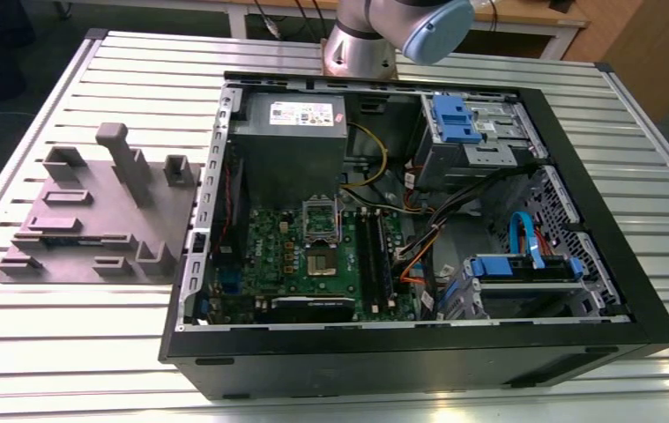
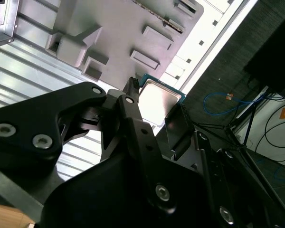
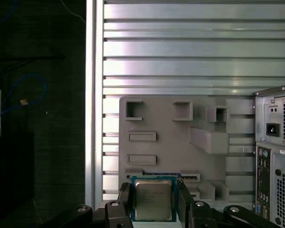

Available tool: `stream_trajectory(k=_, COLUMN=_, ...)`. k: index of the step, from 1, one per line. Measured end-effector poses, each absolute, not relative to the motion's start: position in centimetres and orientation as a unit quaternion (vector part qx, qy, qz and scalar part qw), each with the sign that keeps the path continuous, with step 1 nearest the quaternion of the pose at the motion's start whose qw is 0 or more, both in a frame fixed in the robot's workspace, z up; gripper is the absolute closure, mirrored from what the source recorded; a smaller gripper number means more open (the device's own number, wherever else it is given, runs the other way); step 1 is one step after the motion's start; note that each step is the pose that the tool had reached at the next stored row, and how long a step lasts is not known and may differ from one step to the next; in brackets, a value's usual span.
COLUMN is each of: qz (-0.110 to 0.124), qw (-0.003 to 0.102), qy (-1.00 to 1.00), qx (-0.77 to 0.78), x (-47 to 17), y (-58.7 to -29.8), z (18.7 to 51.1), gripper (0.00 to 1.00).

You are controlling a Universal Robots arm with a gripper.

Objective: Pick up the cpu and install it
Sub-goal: 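Pick up the cpu and move it towards the insertion slot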

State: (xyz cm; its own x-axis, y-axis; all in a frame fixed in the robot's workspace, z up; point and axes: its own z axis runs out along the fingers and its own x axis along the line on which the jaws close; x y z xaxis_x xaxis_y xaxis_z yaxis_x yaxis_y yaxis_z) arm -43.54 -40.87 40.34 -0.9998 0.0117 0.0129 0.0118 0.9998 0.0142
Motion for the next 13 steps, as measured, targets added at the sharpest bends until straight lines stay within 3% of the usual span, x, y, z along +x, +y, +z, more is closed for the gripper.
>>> stream_trajectory(k=13, qz=-0.007, qw=0.006, qy=-1.000, qx=-0.006, x=-42.91, y=-40.87, z=40.33, gripper=0.53)
